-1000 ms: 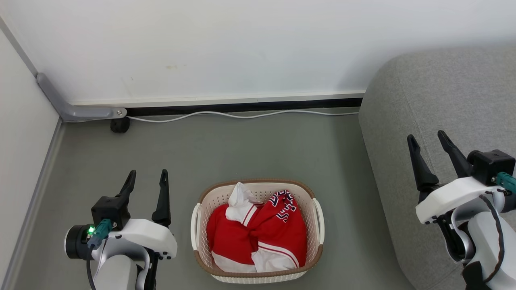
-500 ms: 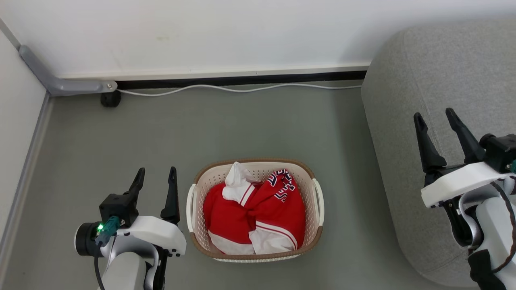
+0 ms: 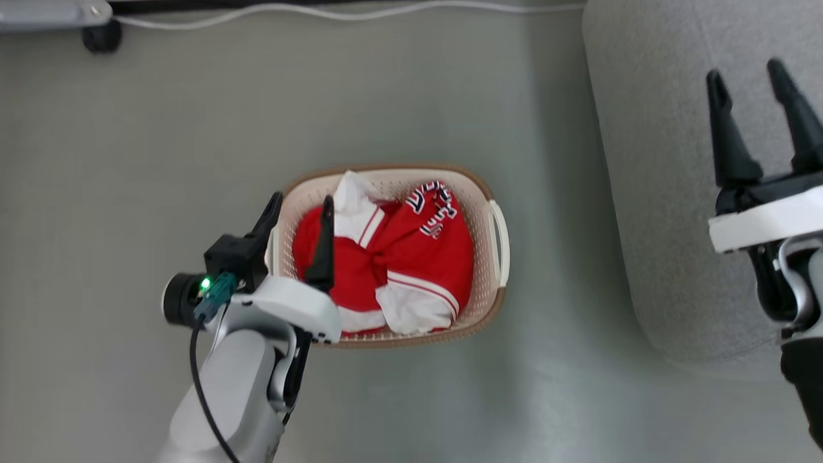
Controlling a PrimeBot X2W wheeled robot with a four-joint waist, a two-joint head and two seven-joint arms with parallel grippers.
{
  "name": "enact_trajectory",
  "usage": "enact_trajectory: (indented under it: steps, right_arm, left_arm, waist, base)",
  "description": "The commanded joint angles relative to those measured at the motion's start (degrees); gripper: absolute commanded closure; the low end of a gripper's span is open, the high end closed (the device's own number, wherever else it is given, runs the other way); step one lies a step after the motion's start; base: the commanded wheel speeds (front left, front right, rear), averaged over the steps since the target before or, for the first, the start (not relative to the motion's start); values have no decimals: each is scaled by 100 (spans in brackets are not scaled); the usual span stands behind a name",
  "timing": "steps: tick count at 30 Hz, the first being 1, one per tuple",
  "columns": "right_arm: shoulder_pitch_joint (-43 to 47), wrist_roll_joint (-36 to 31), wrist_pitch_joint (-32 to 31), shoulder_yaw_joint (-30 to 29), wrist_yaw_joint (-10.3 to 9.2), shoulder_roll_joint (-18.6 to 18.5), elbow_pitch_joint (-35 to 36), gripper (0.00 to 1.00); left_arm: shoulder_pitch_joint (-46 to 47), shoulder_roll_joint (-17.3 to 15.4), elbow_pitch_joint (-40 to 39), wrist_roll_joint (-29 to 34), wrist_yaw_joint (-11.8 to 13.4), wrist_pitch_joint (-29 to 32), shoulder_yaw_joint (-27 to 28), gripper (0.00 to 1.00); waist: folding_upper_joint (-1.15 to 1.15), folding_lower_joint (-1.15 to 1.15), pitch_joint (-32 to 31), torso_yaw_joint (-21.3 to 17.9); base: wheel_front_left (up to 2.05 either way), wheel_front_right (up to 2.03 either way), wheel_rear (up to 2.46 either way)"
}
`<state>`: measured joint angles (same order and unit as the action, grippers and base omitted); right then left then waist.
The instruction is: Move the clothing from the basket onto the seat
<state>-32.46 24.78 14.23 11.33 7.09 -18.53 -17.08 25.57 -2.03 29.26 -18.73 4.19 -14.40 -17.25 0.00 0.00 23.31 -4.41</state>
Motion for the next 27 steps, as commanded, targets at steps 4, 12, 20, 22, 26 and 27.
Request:
enact_trajectory:
  steps: [4,12,20,22,26,27]
  right_arm:
    - [-337,82,77,-71,40,-86,454,0]
    - [-778,212,77,-191,40,72,990,0]
    - [-1028,369,77,-168,40,252,1433,0]
    - [-1058,389,77,-167,40,290,1470,0]
    - [-1163,437,77,-141,40,430,1629,0]
    - [-1185,443,77,-135,40,457,1669,0]
  left_arm:
    - [572,-85,59,-155,121,-60,-153,0]
    - [1435,-85,645,-210,-68,-60,-647,0]
    - [2532,-85,1762,162,-419,-60,-928,0]
    - [2654,-96,1934,219,-470,-60,-933,0]
    - [3102,-112,2534,425,-572,-60,-993,0]
    - [3215,-124,2678,468,-573,-60,-1006,0]
  waist:
    - [0,0,917,-261]
    - [0,0,1805,-585]
    - [0,0,2530,-1019]
    - [0,0,2601,-1075]
    - [0,0,2839,-1270]
    - [0,0,2896,-1309]
  base:
    - [0,0,0]
    - [0,0,0]
    - [0,0,0]
    - [0,0,0]
    - [0,0,0]
    - [0,0,0]
